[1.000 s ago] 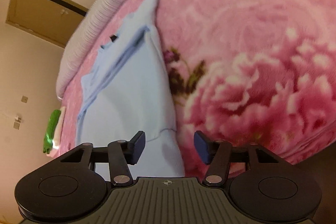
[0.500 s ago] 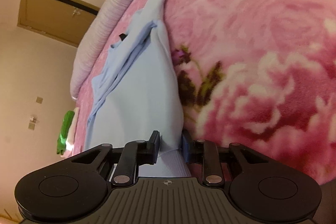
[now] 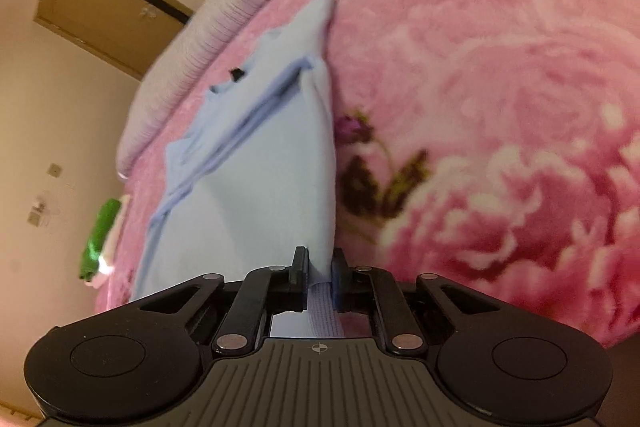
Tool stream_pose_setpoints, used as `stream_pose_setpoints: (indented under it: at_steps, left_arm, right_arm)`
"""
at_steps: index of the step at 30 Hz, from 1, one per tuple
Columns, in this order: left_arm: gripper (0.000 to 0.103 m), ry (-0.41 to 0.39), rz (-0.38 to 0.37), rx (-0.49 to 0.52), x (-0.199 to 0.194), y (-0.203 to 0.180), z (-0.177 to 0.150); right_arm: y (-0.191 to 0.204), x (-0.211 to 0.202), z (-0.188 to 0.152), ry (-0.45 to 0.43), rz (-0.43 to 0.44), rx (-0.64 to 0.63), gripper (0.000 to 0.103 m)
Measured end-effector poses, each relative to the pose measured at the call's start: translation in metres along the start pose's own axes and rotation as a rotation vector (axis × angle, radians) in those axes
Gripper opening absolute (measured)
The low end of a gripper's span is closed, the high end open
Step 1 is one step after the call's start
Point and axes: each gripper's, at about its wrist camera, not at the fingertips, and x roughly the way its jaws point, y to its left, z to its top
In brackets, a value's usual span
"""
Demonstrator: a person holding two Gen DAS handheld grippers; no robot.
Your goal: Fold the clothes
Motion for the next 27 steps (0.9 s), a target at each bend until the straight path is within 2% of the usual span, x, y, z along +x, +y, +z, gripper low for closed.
stream_pose_setpoints:
  at_steps: [4,6,7,9,11,15,19,22,27]
  left_arm:
    - [0.01,-0.043,-0.073,-0.118,-0.002,0.018,-0.009]
    - [0.008,-0.048,-0.085,-0.14,0.002,0.019,-0.011]
    - [0.008,-0.043,-0.083,-0.135,0.003,0.017,-0.009]
    - [0.004,-0.044,-0.075,-0.114,0.001,0.012,-0.008]
    - [0.003,-0.061,-0.069,-0.093,-0.006,0.01,-0.01]
    - [0.001,-0.11,-0.092,-0.104,-0.027,0.011,-0.018]
    - [0.001,-0.119,-0.106,-0.082,-0.046,0.005,-0.027]
    - [0.001,-0.127,-0.119,-0.072,-0.066,0.003,-0.043]
    - [0.001,-0.147,-0.144,-0.109,-0.102,0.001,-0.088]
  right_arm:
    - [-0.022,0.004,-0.008,-0.031,0.055,0.134,0.018]
    - [-0.021,0.006,-0.01,-0.043,0.054,0.129,0.018]
    - [-0.019,0.007,-0.011,-0.048,0.05,0.119,0.017]
    - [-0.014,0.007,-0.011,-0.048,0.021,0.096,0.009]
    - [-0.009,0.001,-0.011,-0.05,0.012,0.079,0.008]
    - [0.0,-0.016,-0.013,-0.079,0.055,0.052,0.007]
    - [0.012,-0.034,-0.023,-0.09,0.062,0.021,0.007]
    - [0.015,-0.052,-0.04,-0.087,0.077,0.015,0.007]
    - [0.016,-0.087,-0.083,-0.06,0.092,0.008,0.008]
